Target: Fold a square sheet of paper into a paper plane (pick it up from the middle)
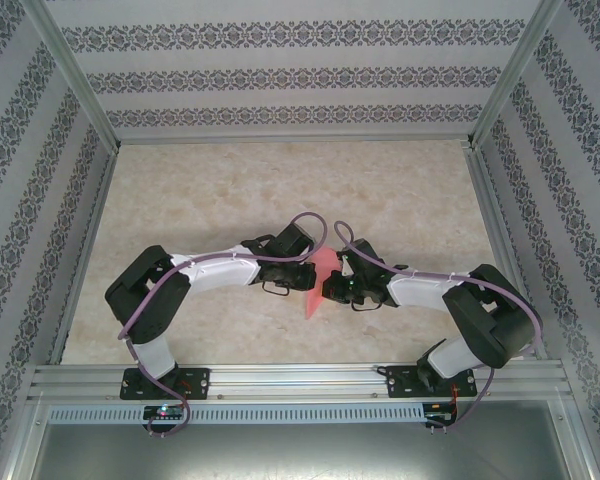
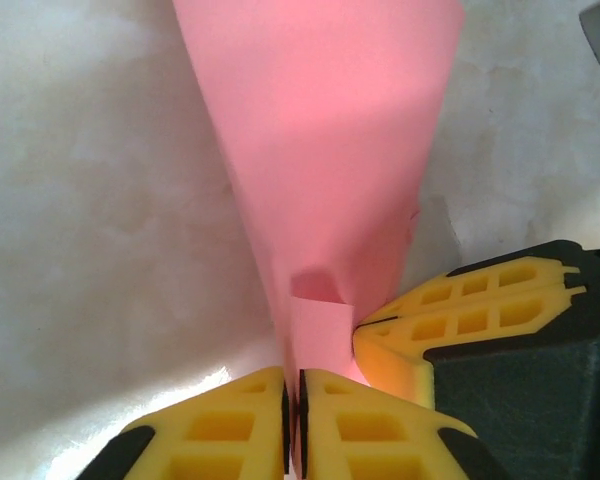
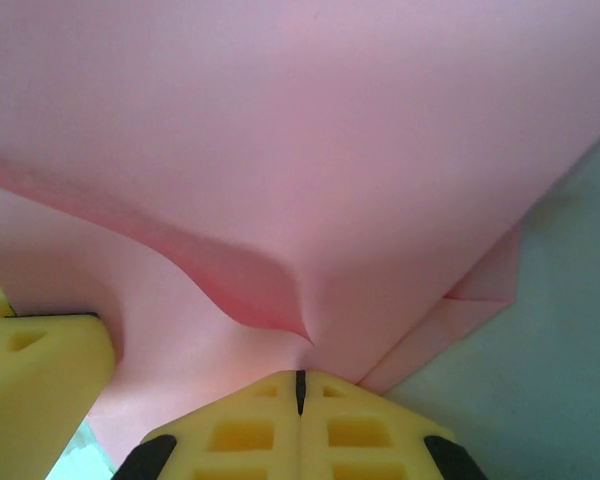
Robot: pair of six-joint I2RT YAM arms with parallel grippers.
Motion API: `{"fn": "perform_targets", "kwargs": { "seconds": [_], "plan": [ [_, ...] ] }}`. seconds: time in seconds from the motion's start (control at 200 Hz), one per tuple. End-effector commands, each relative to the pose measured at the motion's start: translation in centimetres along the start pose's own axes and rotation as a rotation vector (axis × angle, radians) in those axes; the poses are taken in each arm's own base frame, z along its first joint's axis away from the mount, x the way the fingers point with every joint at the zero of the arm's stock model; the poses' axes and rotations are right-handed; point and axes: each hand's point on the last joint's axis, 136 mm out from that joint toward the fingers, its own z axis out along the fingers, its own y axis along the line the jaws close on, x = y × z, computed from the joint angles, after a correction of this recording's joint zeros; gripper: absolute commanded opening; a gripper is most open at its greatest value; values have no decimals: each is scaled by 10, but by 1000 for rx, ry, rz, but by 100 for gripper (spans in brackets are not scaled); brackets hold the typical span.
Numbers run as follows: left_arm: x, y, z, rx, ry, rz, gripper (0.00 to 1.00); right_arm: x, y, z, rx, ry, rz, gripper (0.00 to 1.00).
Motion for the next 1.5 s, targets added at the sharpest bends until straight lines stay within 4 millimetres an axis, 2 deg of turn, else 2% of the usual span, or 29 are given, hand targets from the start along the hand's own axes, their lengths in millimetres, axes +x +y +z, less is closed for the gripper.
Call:
{"fn": "perform_targets", "kwargs": {
  "seconds": [0.0, 0.15, 0.205, 0.335, 0.53, 0.734, 1.254, 1.359, 1.499],
  "plan": [
    [7, 3, 5, -41, 33, 48, 19, 8, -21, 2, 54, 18, 42, 0],
    [3, -3, -3, -12, 5, 35, 26, 7, -21, 0, 53, 19, 42, 0],
    [4, -5, -6, 5, -5, 30, 31, 8, -22, -1, 53, 21, 44, 0],
    [8, -13, -10, 72, -14, 14, 32, 6, -21, -1, 44, 21, 45, 0],
    [18, -5, -2, 54, 20, 23, 21, 6, -19, -3, 31, 15, 50, 0],
    [16, -8, -3, 58, 11, 42, 13, 5, -19, -5, 29, 10, 51, 0],
    [15, 10, 9, -142, 36, 162, 10, 3, -11, -2, -33, 6, 63, 0],
    [15, 5, 10, -137, 38, 177, 10, 3, -12, -2, -39, 4, 70, 0],
    [12, -16, 7, -52, 24, 178, 11, 3, -14, -1, -45, 3, 80, 0]
  ]
}}
